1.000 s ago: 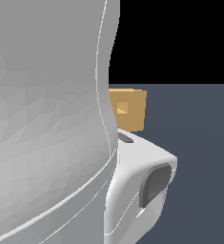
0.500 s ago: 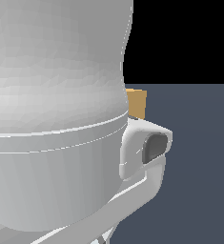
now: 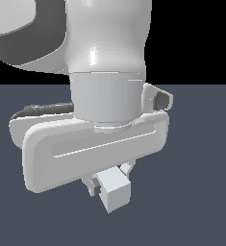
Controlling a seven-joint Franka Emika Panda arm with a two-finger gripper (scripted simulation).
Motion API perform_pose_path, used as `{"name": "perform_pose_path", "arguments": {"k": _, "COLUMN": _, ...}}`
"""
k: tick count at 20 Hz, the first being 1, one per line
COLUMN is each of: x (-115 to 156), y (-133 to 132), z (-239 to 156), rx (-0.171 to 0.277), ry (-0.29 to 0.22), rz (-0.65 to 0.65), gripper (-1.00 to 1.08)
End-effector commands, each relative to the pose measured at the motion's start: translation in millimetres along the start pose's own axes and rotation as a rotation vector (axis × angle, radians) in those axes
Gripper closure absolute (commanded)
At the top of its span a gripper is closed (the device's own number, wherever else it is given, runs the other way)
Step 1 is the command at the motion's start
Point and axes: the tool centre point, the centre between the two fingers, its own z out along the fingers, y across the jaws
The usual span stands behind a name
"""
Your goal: Insert the peg into the horizontal hole in a box.
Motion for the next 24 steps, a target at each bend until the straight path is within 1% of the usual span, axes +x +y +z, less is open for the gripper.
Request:
{"name": "perform_pose_path", "arguments": {"k": 1, "x": 17, "y": 21, "z": -9, "rx": -0.002, "ry": -0.001, "rz": 0.023, "gripper": 1.08}}
{"name": "perform_pose_path", "arguments": {"k": 8, "x": 59, "y": 79, "z": -29, "rx": -0.002, "ry": -0.002, "rz": 0.087, "gripper": 1.08}}
{"name": "perform_pose_path", "arguments": {"k": 14, "x": 84, "y": 121, "z": -43, "rx": -0.002, "ry": -0.002, "rz": 0.131, "gripper": 1.08}}
{"name": "perform_pose_path", "arguments": {"k": 19, "x": 96, "y": 144, "z": -51, "rx": -0.002, "ry": -0.002, "rz": 0.155, "gripper": 1.08}}
{"name": "perform_pose_path", "arguments": {"k": 24, "x": 101, "y": 157, "z": -54, "rx": -0.002, "ry": -0.002, "rz": 0.167, "gripper": 1.08}}
